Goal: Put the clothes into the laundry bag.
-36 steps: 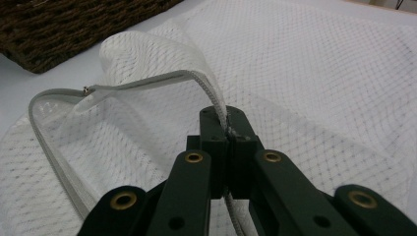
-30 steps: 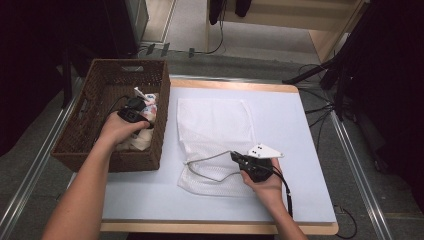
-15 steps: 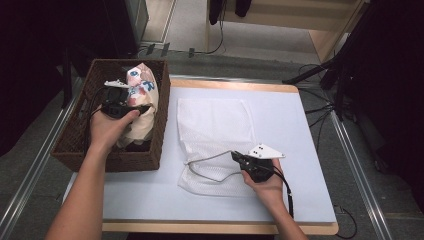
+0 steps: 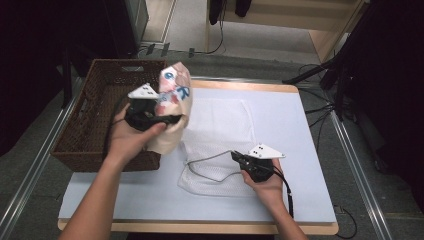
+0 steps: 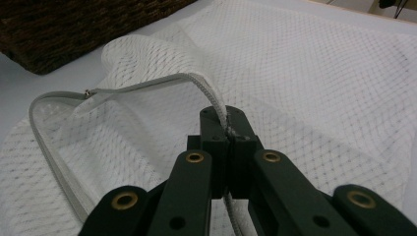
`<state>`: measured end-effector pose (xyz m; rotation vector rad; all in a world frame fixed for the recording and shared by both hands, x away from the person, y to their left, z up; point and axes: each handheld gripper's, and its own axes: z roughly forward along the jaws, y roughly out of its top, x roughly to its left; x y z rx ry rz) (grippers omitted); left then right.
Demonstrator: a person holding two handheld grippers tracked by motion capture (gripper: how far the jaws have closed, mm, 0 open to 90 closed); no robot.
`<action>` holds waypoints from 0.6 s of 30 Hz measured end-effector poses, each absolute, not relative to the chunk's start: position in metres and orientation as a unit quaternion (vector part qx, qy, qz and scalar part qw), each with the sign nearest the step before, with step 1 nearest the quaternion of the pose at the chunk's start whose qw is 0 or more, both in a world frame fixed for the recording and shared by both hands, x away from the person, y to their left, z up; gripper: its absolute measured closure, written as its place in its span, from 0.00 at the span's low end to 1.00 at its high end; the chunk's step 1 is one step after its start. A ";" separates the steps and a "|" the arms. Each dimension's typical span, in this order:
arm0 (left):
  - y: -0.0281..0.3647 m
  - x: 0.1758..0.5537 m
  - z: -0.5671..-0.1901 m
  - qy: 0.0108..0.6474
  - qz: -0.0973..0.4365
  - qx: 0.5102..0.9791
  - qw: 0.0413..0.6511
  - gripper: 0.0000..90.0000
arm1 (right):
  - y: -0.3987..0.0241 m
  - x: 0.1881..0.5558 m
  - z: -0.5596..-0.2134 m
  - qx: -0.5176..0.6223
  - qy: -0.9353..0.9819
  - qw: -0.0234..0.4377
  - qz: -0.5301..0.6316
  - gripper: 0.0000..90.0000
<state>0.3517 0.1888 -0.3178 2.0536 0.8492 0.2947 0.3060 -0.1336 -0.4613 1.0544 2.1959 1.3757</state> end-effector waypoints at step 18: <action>0.160 0.289 -0.370 0.335 0.025 0.829 0.448 0.70 | -0.135 0.308 -0.462 0.373 0.767 0.164 0.495 0.99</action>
